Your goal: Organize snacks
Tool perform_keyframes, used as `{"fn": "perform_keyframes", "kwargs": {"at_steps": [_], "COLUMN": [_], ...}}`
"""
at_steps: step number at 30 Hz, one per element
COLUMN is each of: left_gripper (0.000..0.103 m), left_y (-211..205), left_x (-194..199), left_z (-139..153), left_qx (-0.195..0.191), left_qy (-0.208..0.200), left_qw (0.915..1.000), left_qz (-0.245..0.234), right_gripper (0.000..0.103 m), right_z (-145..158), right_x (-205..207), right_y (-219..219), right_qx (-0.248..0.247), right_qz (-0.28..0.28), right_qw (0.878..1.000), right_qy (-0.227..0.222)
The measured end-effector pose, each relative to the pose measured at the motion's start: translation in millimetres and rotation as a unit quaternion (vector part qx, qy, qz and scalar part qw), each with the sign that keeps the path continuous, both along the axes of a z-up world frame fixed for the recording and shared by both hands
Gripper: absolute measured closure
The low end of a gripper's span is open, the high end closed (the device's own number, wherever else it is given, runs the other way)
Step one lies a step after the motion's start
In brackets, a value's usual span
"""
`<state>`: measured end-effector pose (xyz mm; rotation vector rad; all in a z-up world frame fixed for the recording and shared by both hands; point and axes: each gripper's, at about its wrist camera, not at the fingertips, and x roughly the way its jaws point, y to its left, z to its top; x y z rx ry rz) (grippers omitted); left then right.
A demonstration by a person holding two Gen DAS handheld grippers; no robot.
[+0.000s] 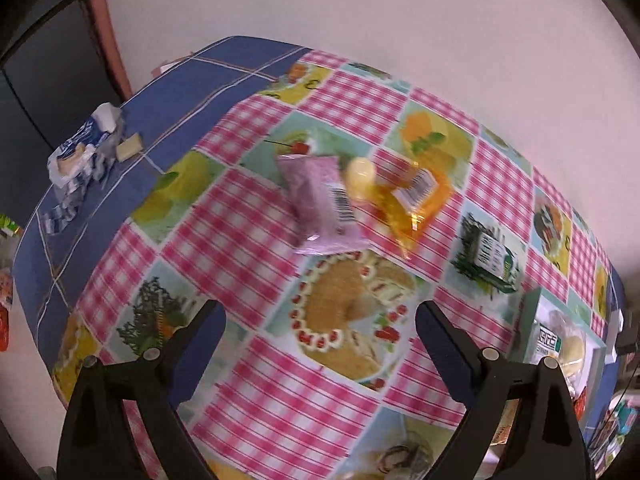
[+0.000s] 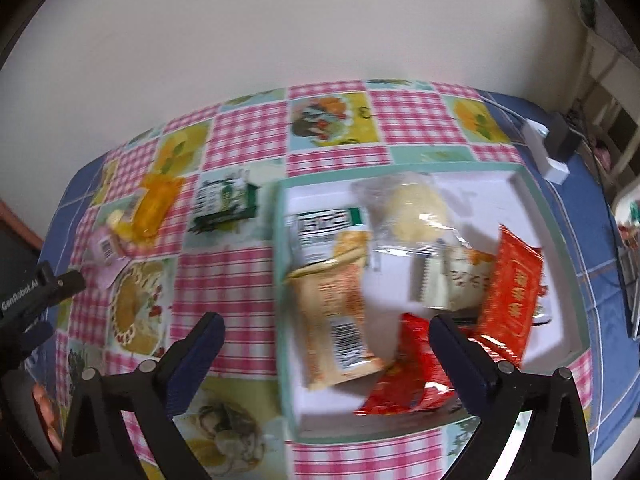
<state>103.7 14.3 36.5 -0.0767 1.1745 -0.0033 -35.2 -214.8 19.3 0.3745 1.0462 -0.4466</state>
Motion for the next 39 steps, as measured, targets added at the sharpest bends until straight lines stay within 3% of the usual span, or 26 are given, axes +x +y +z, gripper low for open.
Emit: {"fn": "perform_keyframes", "kwargs": {"at_steps": [9,19,25,28,39], "left_gripper": [0.007,0.007,0.007,0.007,0.008], "left_y": [35,45,45,47,43], "left_x": [7,18,33,41,69], "left_z": [2,-11,-14,-16,-32], "left_qx": [-0.008,-0.010,-0.034,-0.067,-0.102], "left_qy": [-0.015,0.006,0.001,0.003,0.005], "left_qw": [0.9994,0.9994,0.9989,0.9970,0.9941], "left_qz": [0.032,0.031,0.031,0.038,0.037], "right_gripper": [0.000,0.000,0.000,0.000,0.018], "right_z": [-4,-12,-11,-9,-14], "right_x": [23,46,59,65,94], "right_y": [43,63,62,61,43], "right_qx": [0.001,-0.001,0.007,0.007,0.019], "right_qz": [0.053,0.081,0.088,0.088,0.075], "right_qw": [0.999,0.997,0.995,0.995,0.995], "right_qy": [-0.002,-0.009,-0.038,-0.051,-0.066]}}
